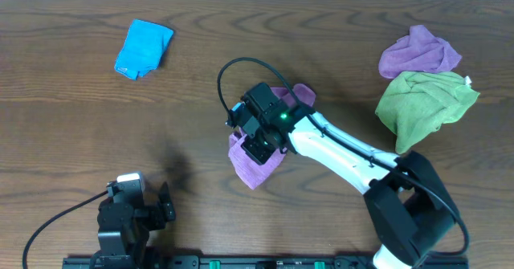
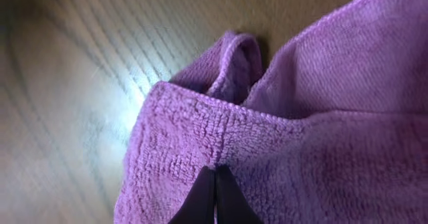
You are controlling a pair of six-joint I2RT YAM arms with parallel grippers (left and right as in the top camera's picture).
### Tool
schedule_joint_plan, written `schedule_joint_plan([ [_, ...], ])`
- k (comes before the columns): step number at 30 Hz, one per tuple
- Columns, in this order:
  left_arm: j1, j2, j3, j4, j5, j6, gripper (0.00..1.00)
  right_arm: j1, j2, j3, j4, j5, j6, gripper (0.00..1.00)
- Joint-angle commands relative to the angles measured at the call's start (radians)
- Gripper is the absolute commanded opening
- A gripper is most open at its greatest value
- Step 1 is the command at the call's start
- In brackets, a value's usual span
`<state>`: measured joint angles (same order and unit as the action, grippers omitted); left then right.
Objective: Fold the cloth
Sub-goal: 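Lower the purple cloth with the right gripper and spread it flat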
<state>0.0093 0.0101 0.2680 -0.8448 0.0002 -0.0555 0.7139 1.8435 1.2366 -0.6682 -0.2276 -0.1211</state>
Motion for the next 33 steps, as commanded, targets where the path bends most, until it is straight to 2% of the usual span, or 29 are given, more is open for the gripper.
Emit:
schedule_joint_plan([
  [1,-0.005,-0.006,-0.012,-0.022,0.0,-0.004,0.95,0.007,0.006,0.05,-0.036,0.036,-0.005,0.01],
  [10,-0.005,-0.006,-0.012,-0.021,0.0,-0.004,0.95,-0.003,-0.048,0.058,-0.29,0.208,0.101,0.01],
  [15,-0.005,-0.006,-0.012,-0.006,0.001,-0.005,0.95,-0.014,-0.053,0.053,-0.388,0.235,0.257,0.01],
  [18,-0.005,-0.006,-0.012,0.019,0.001,-0.032,0.95,-0.022,-0.054,0.035,-0.406,0.283,0.381,0.02],
  [22,-0.005,-0.006,-0.011,0.035,0.025,-0.037,0.95,-0.036,-0.06,-0.003,-0.418,0.315,0.476,0.01],
  [28,-0.005,-0.005,0.005,0.05,0.072,-0.037,0.95,-0.046,-0.108,-0.063,-0.398,0.305,0.499,0.01],
  [33,-0.005,0.006,0.036,0.049,0.084,-0.038,0.95,-0.05,-0.215,-0.132,-0.355,0.298,0.487,0.01],
])
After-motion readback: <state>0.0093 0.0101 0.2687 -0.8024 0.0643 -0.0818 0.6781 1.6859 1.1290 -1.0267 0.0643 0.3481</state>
